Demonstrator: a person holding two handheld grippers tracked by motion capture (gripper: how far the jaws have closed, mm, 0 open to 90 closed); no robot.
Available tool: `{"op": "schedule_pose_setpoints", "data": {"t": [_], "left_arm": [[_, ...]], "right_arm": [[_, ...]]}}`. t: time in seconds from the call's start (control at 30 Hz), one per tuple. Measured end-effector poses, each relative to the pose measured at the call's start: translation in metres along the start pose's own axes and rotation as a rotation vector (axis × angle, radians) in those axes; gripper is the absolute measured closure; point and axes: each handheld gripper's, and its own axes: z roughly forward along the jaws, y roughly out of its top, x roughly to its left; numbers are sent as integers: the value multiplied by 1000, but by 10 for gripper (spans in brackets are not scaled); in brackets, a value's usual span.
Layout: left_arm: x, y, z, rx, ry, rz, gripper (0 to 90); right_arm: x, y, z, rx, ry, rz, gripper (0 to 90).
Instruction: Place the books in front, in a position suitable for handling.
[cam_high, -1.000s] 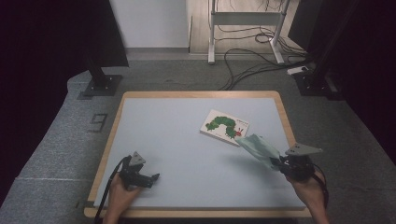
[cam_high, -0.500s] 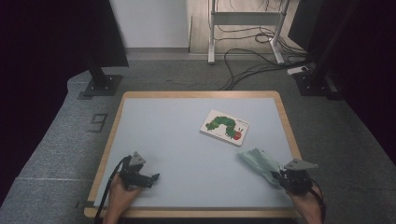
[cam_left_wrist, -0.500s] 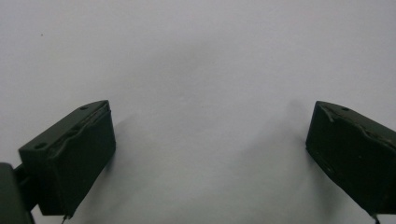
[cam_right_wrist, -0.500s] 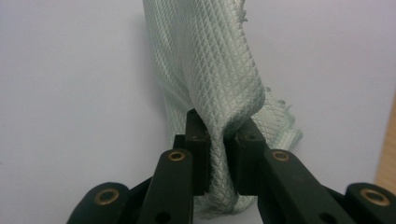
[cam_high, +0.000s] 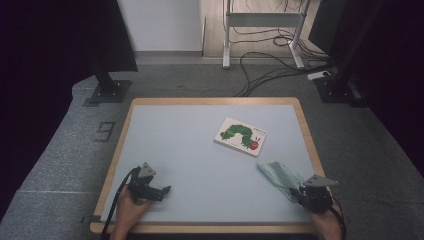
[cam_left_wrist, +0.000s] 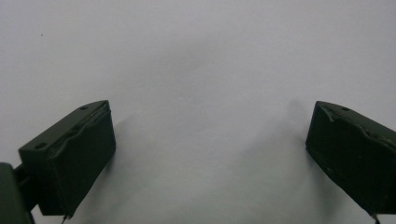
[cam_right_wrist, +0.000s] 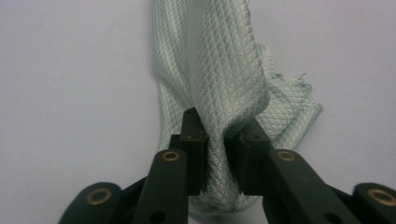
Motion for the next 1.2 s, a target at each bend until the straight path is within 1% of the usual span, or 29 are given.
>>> {"op": "schedule_pose_setpoints", "data": {"t": [0.07,0.1,0.17,0.2,0.23,0.27,0.37,0.4,0.43,0.47,0.5,0.53,0.6,0.63,0.7,0.8,0.87,0.93,0.97,1.0,1.03,1.07,1.13,1.2], "left_arm": [[0,0,0,0,0,0,10],[0,0,0,-1,-1,-1,10],[0,0,0,-1,-1,0,10],[0,0,0,0,-1,0,10],[0,0,0,0,-1,0,10],[0,0,0,0,-1,-1,10],[0,0,0,1,0,0,10],[0,0,0,1,0,0,10],[0,0,0,1,-1,0,10],[0,0,0,1,-1,0,10],[0,0,0,1,-1,0,10],[0,0,0,0,-1,0,10],[0,0,0,0,-2,-1,10],[0,1,0,3,-4,1,8],[1,1,1,5,-9,3,0],[0,2,1,7,-9,2,0],[1,4,2,7,-10,8,0],[1,5,3,6,-12,9,0],[1,8,6,5,-16,17,0],[1,8,6,5,-16,17,0],[1,12,9,-1,-25,25,0],[1,12,9,-1,-25,25,0],[-1,19,12,-9,-41,34,0],[-2,22,12,-7,-43,41,0]], "right_arm": [[0,1,-1,2,2,-1,626],[-1,3,-4,-5,0,2,538],[-2,5,-7,-7,3,7,445],[-2,7,-9,-11,-5,2,398],[-2,7,-9,-11,-5,2,398],[-3,12,-13,-24,5,-8,314],[-3,19,-18,-48,-16,-18,232],[-3,19,-18,-48,-16,-18,232],[-3,25,-18,-60,-16,-13,175],[-3,25,-18,-60,-16,-13,175],[-3,27,-17,-62,-17,-14,148],[-1,33,-13,-69,-26,-15,131],[0,36,-11,-66,-24,-17,123],[2,42,-5,-71,-16,-9,113],[4,48,0,-77,-8,-2,69],[9,56,7,-88,1,-14,17],[11,61,10,-85,4,-24,6],[12,63,12,-87,9,-25,1],[14,69,14,-89,13,-35,0],[14,69,14,-89,13,-35,0],[15,73,17,-89,13,-46,0],[15,73,17,-89,13,-46,0],[15,80,22,-94,13,-53,0],[15,83,23,-93,17,-53,0]]}}
